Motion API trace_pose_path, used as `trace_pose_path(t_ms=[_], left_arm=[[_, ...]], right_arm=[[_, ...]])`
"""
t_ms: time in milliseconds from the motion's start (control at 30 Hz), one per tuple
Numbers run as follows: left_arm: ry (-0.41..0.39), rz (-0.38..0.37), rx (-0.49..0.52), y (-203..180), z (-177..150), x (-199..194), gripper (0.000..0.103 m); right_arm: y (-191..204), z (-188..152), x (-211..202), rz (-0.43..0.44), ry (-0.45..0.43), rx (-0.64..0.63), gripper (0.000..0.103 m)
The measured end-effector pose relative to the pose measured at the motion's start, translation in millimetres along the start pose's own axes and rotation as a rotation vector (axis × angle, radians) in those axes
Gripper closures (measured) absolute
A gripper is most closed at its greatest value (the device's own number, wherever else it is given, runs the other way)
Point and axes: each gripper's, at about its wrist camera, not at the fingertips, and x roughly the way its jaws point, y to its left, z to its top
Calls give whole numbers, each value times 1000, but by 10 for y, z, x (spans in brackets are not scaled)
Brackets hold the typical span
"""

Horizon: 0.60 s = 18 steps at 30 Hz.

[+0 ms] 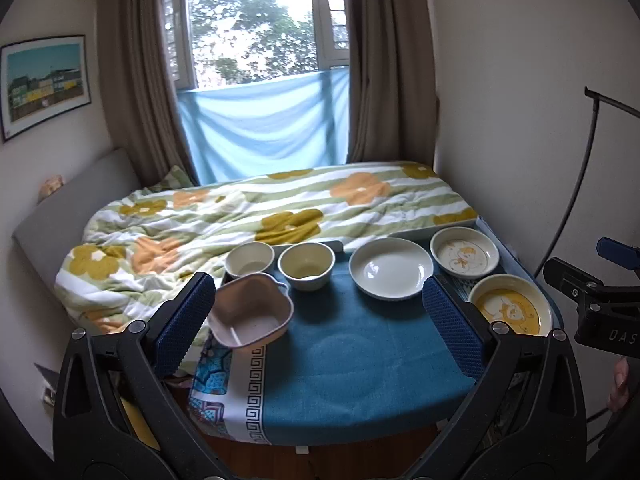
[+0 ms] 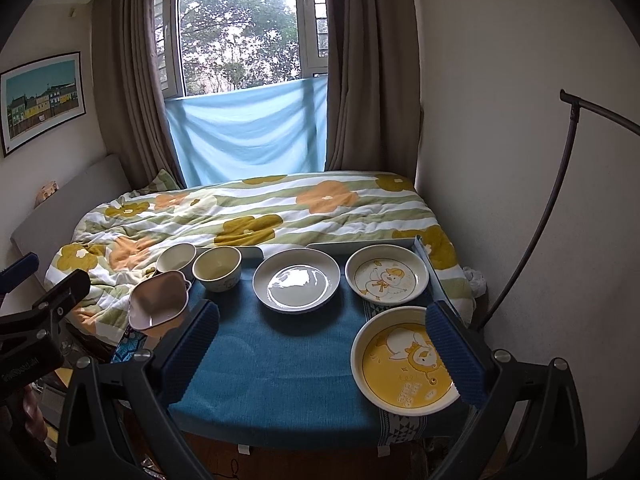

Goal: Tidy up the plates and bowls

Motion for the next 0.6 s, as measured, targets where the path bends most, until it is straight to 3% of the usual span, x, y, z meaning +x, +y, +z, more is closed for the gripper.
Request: trace_pose_path(t_ms=[233,400,600], left_arm=[[142,-210,141,-471,10,617,1],[247,-315,211,-953,-78,1148,1],[399,-450,244,-1490,-308,1843,1]], right_arm=[[-436,-271,55,-117,86,162,0],[-832,-507,151,-197,153,237,0],[-1383,-833,495,-186,246,372,0]])
